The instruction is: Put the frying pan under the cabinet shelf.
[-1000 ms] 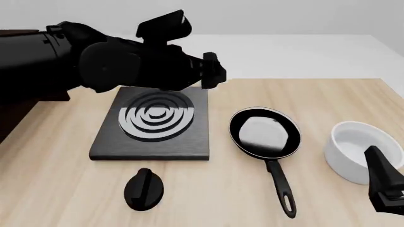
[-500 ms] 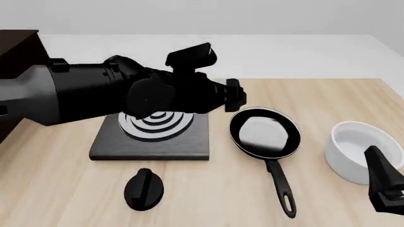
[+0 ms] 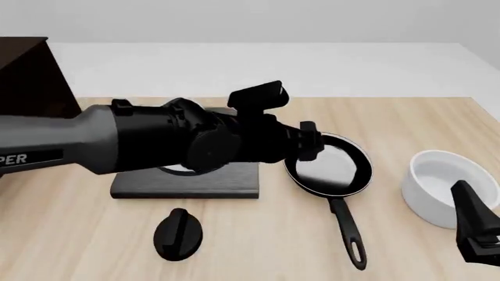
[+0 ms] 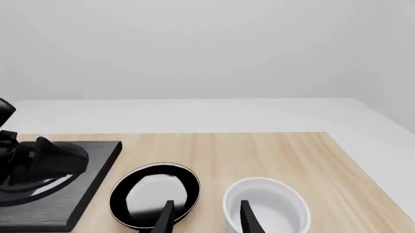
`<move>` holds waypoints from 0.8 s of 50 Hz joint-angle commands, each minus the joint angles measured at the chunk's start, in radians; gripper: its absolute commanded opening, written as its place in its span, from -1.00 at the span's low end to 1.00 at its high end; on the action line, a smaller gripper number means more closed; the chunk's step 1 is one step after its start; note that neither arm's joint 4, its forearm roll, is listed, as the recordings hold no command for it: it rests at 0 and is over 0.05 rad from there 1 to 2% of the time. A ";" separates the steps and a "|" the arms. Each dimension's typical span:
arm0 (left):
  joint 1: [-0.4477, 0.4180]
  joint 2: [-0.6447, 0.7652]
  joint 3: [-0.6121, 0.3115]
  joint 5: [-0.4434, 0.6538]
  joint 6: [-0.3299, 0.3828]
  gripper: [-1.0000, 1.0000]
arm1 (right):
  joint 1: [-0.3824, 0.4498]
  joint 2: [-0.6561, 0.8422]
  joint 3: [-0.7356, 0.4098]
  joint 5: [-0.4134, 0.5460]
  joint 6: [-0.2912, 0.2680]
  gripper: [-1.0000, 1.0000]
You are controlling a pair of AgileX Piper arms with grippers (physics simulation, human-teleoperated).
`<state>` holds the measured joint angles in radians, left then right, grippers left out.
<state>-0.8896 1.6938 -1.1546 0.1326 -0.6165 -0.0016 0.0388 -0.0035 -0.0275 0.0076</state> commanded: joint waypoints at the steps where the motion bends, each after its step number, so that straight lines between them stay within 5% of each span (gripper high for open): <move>1: -0.017 0.028 0.007 -0.033 -0.029 1.00 | 0.000 0.001 0.000 0.000 0.000 1.00; 40: -0.076 0.109 0.041 -0.136 -0.132 1.00 | 0.000 0.000 0.000 0.000 0.000 1.00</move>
<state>-0.9502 1.7900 -1.1200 0.0196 -0.7235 -0.0016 0.0389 -0.0034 -0.0276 0.0077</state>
